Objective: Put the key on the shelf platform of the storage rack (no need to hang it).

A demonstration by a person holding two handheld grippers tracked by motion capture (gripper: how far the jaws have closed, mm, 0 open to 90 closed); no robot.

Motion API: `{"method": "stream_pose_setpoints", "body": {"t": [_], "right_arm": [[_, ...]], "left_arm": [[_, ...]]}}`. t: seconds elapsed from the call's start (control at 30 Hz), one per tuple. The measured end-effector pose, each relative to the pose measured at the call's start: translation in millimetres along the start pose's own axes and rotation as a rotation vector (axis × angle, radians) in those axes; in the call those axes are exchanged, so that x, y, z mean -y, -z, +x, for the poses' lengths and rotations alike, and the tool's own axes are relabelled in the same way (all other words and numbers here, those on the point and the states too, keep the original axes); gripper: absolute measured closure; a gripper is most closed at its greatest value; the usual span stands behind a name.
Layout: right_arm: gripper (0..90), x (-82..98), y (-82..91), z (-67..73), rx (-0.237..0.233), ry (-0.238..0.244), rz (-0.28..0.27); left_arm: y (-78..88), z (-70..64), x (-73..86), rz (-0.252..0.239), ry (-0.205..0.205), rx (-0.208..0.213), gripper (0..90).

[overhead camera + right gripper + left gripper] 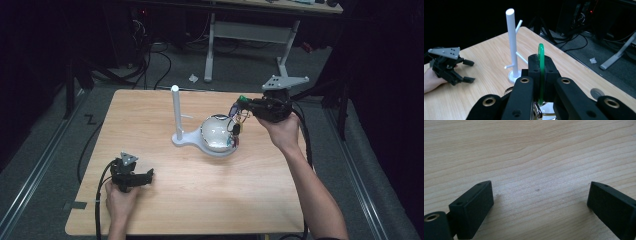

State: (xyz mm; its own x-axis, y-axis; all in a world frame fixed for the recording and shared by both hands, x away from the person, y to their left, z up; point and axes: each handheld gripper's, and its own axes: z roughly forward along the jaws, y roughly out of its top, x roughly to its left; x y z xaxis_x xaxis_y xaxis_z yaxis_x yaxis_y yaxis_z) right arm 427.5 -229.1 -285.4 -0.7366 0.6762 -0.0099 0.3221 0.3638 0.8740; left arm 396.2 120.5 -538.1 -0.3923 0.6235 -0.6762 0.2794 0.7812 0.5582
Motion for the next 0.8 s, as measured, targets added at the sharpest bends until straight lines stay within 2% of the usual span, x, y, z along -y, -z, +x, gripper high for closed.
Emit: {"method": "stream_pose_setpoints", "body": {"t": [0.23,0.47,0.8], "right_arm": [[88.1,-12.0,-11.7,0.9,-0.011,-0.004,-0.015],[88.1,-15.8,-23.3,-2.5,-0.011,-0.022,-0.016],[88.0,-9.2,-39.3,-7.0,0.011,-0.031,0.018]], "left_arm": [[0.0,0.1,0.0,0.000,-0.002,0.001,7.0],[0.0,0.1,0.0,0.000,-0.002,0.000,7.0],[0.1,0.1,-0.1,0.000,0.000,0.000,7.0]]}}
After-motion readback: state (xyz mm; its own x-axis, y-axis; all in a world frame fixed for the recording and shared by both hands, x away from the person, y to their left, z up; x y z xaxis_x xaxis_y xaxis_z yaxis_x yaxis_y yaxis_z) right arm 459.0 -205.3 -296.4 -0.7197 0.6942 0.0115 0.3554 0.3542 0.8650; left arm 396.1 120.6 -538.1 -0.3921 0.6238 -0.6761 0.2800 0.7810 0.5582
